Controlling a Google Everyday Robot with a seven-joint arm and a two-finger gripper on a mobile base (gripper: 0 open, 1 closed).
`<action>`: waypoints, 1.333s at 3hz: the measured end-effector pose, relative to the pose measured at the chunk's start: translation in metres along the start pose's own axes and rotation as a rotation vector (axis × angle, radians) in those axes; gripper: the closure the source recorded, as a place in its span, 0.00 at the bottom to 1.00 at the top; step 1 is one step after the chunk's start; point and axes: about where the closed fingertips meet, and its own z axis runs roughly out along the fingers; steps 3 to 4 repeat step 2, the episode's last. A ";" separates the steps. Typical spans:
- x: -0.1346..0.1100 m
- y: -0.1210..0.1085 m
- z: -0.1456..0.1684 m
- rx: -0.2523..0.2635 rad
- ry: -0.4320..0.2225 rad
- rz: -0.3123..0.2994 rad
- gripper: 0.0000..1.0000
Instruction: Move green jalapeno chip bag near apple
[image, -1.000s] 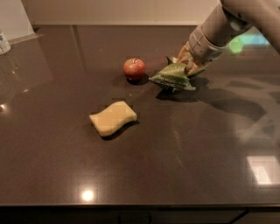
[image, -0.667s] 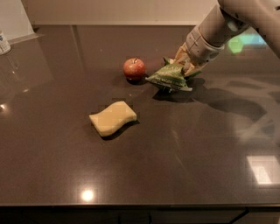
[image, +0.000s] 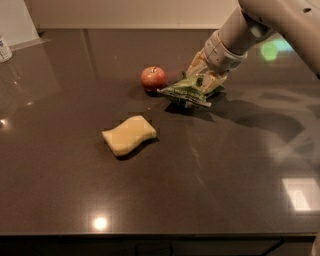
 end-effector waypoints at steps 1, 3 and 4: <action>0.000 0.000 0.002 -0.002 -0.001 -0.002 0.00; 0.000 0.000 0.002 -0.003 -0.001 -0.002 0.00; 0.000 0.000 0.002 -0.003 -0.001 -0.002 0.00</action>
Offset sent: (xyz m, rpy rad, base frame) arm 0.0002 0.0007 -0.0014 -0.0005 0.0018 0.0022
